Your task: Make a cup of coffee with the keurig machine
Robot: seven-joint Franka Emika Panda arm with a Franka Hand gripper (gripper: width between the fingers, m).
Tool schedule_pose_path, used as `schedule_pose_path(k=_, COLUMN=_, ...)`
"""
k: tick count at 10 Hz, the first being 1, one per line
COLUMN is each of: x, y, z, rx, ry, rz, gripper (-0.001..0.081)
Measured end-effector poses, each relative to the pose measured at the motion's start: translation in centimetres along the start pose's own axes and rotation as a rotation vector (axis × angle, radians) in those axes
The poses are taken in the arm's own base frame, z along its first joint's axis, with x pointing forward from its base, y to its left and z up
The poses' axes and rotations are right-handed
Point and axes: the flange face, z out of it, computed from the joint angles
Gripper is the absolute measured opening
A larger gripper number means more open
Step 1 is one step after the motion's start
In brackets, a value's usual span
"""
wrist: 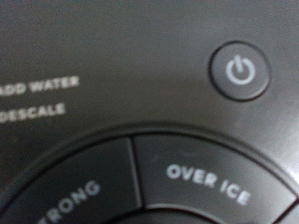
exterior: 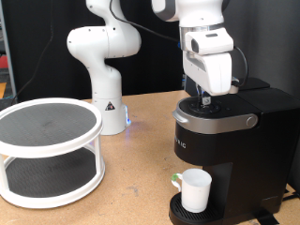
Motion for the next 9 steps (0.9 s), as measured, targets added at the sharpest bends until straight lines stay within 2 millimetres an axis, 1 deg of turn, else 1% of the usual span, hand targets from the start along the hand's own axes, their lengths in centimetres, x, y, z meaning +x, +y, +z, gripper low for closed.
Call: schedule_pose_path(k=9, x=1.0, y=0.5, z=0.3, rx=0.053, ry=-0.114, rz=0.045, gripper=0.0005)
